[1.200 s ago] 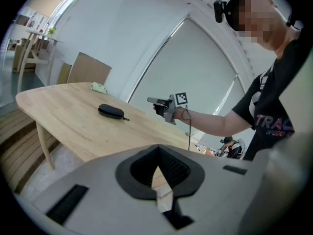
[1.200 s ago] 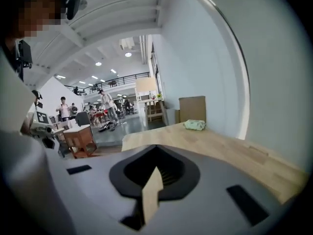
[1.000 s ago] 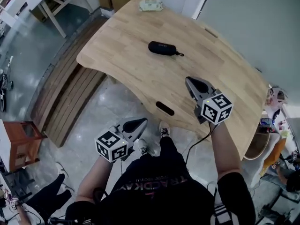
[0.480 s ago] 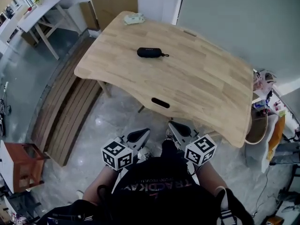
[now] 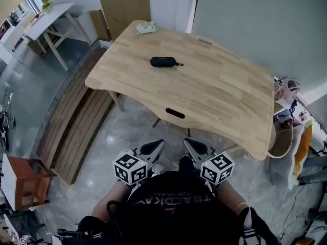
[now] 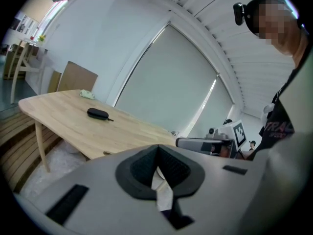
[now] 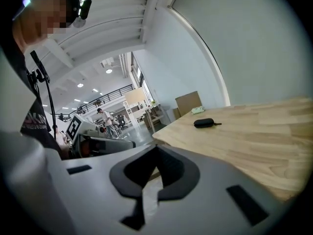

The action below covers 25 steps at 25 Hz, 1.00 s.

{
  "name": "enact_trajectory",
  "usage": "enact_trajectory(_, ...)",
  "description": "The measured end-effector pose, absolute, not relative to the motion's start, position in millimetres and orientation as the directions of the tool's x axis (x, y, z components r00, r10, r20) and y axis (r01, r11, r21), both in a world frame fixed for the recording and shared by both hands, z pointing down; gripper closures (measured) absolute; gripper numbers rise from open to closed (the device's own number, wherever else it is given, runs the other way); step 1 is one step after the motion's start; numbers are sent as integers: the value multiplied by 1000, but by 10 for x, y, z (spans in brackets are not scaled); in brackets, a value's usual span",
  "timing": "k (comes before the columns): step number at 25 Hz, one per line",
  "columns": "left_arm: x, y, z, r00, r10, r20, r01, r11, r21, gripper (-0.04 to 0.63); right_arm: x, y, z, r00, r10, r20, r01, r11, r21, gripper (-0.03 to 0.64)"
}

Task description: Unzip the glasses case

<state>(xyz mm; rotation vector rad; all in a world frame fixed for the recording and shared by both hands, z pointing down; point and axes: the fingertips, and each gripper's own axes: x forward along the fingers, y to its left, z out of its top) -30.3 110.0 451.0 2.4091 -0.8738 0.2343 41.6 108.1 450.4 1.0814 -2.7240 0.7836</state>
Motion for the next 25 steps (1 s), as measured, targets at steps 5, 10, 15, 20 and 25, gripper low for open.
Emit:
enact_trajectory(5, -329, 1108, 4518, 770, -540, 341, -638, -624, 452, 584, 368, 1094, 4472, -747, -602, 284, -662, 630, -406, 600)
enact_trajectory(10, -341, 1102, 4542, 768, -539, 346, -640, -619, 455, 584, 300, 1134, 4476, -756, -586, 292, -653, 648, -392, 600)
enact_trajectory(15, -331, 1101, 4575, 769, -536, 349, -639, -618, 458, 584, 257, 1141, 4496, -764, -573, 296, -645, 661, -384, 600)
enact_trajectory(20, -313, 1095, 4576, 768, -535, 351, -640, -622, 452, 584, 263, 1136, 4489, -763, -572, 301, -646, 663, -378, 600)
enact_trajectory(25, -287, 1088, 4585, 772, -530, 350, -635, -628, 450, 584, 264, 1130, 4491, -761, -573, 304, -649, 665, -371, 600)
